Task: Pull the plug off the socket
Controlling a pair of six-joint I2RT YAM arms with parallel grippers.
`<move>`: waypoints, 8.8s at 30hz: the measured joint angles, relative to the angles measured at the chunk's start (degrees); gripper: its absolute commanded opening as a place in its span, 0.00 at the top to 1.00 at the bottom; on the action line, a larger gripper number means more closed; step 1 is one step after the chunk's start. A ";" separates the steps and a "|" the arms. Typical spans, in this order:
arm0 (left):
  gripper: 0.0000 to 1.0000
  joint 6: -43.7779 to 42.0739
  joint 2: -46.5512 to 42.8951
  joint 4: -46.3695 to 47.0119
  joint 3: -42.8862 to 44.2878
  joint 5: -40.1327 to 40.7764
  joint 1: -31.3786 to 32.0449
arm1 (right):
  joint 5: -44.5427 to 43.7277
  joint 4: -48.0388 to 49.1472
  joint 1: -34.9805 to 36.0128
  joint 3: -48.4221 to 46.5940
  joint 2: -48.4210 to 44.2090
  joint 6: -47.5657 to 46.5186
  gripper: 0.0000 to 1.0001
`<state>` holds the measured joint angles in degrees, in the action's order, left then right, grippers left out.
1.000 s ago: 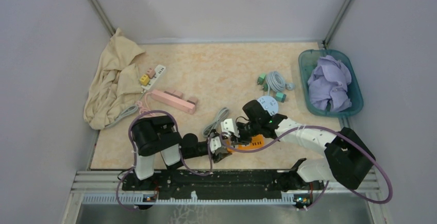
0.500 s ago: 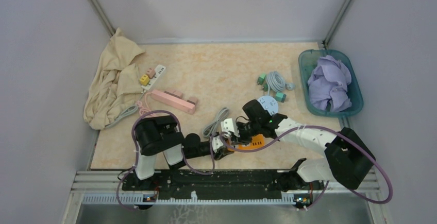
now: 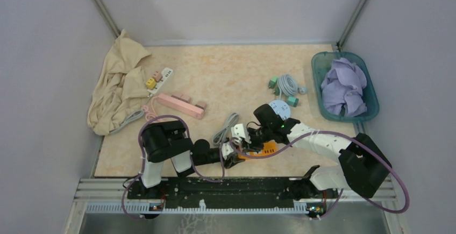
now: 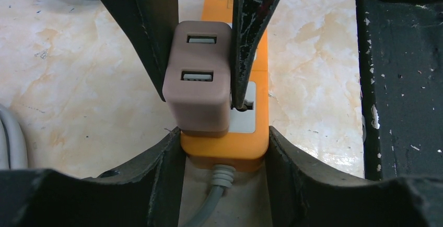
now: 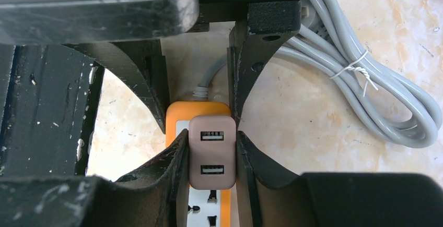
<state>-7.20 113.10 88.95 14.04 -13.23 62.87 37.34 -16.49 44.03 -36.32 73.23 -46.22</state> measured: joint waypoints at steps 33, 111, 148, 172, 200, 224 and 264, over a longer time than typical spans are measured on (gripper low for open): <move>1.00 3.39 0.13 -0.92 1.31 -2.45 -1.90 | 9.60 -5.86 -7.93 -0.37 -6.12 -3.72 1.00; 0.22 10.40 -13.29 -23.67 7.41 -4.02 -2.23 | -16.06 10.80 -47.21 -3.13 -9.88 28.68 0.35; 0.00 15.93 -20.68 -84.61 37.35 9.27 -0.09 | 13.55 0.61 -47.19 -2.34 -18.82 16.96 0.32; 0.20 12.72 -10.08 -98.20 47.12 13.94 4.90 | 9.42 0.85 -47.19 -2.34 -17.29 17.99 0.32; 0.99 17.86 -15.63 -94.07 44.22 19.06 -11.50 | 9.33 0.85 -47.19 -2.34 -17.22 17.99 0.31; 0.68 42.05 25.59 -101.48 101.31 28.28 -18.86 | 6.99 1.36 -47.19 -2.34 -18.10 18.99 0.31; 0.00 30.12 -34.07 -66.53 32.89 20.06 -18.64 | 9.62 1.92 -47.19 -2.34 -20.26 18.82 0.31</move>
<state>22.92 79.02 22.41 46.94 6.83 44.23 46.96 -14.57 -3.16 -38.65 52.97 -27.40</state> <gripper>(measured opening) 0.998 0.692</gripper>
